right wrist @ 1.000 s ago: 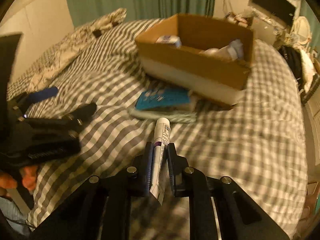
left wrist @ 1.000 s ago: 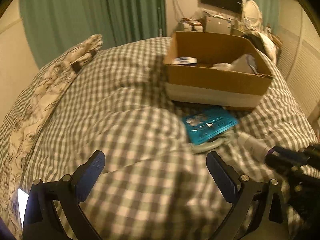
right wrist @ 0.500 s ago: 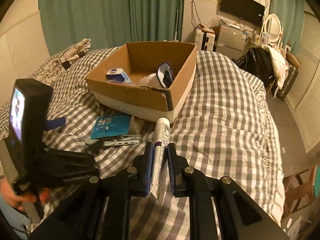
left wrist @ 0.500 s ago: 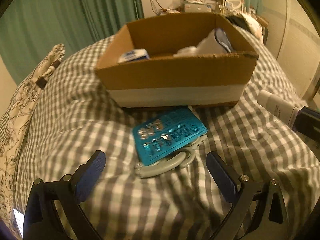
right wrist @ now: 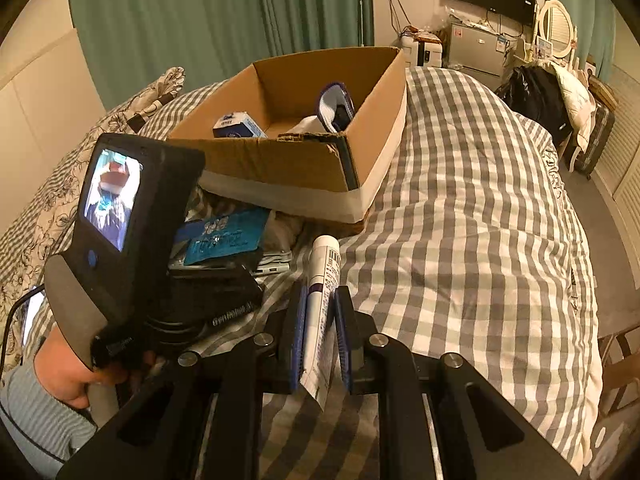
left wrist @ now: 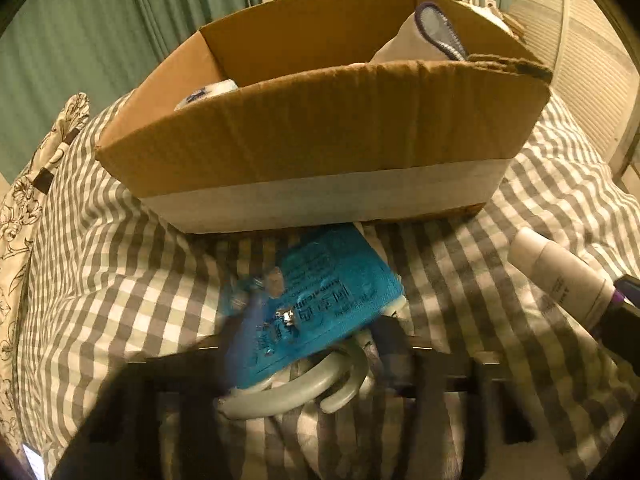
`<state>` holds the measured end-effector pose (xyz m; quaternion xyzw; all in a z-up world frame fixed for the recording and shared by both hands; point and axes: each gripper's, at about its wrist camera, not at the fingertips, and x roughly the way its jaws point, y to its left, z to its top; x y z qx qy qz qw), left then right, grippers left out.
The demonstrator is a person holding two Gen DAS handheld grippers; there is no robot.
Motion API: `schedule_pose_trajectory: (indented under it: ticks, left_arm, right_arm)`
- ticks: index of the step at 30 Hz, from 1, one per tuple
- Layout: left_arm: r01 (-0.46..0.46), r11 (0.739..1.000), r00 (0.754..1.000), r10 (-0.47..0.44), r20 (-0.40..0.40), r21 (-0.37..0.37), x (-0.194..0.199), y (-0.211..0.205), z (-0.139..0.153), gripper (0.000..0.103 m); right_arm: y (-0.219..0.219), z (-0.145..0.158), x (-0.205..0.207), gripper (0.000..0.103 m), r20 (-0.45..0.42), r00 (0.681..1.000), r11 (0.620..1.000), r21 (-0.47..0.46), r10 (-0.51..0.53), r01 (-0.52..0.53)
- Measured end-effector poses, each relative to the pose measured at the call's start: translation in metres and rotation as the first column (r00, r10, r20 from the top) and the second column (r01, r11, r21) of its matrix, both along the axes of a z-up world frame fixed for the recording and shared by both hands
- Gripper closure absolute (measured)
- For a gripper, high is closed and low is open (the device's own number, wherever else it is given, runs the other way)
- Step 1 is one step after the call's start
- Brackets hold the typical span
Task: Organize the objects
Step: 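Grasp the teal blister card with the left gripper while the right holds the tube, then drop the blister card and white tube into the box, opening both grippers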
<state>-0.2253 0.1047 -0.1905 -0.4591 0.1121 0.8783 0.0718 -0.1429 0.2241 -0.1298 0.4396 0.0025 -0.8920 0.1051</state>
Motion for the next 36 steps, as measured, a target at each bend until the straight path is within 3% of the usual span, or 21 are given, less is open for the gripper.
schedule_pose_trajectory:
  ticks: [3, 10, 23, 30, 36]
  left_arm:
    - [0.024, 1.000, 1.000, -0.024, -0.018, 0.005, 0.008, -0.001, 0.007, 0.081]
    - [0.036, 0.999, 0.996, -0.035, -0.079, 0.012, 0.034, -0.013, 0.040, 0.096]
    - [0.086, 0.981, 0.982, -0.053, -0.182, 0.177, 0.088, -0.041, 0.138, 0.097]
    - [0.121, 0.968, 0.965, -0.063, -0.255, 0.218, 0.079, -0.042, 0.192, 0.097]
    - [0.128, 0.966, 0.954, -0.058, -0.294, 0.225, 0.045, -0.039, 0.217, 0.097]
  right_arm:
    - [0.000, 0.001, 0.002, 0.089, -0.005, 1.000, 1.000, 0.000, -0.005, 0.005]
    - [0.000, 0.018, 0.017, 0.089, -0.032, 0.999, 1.000, 0.002, -0.021, 0.021]
    - [-0.021, 0.089, 0.059, 0.089, -0.167, 0.986, 1.000, 0.031, 0.005, 0.000]
    - [-0.027, 0.145, 0.055, 0.089, -0.289, 0.957, 0.998, 0.061, 0.020, -0.003]
    - [-0.033, 0.176, 0.021, 0.089, -0.349, 0.936, 0.998, 0.056, 0.038, -0.020]
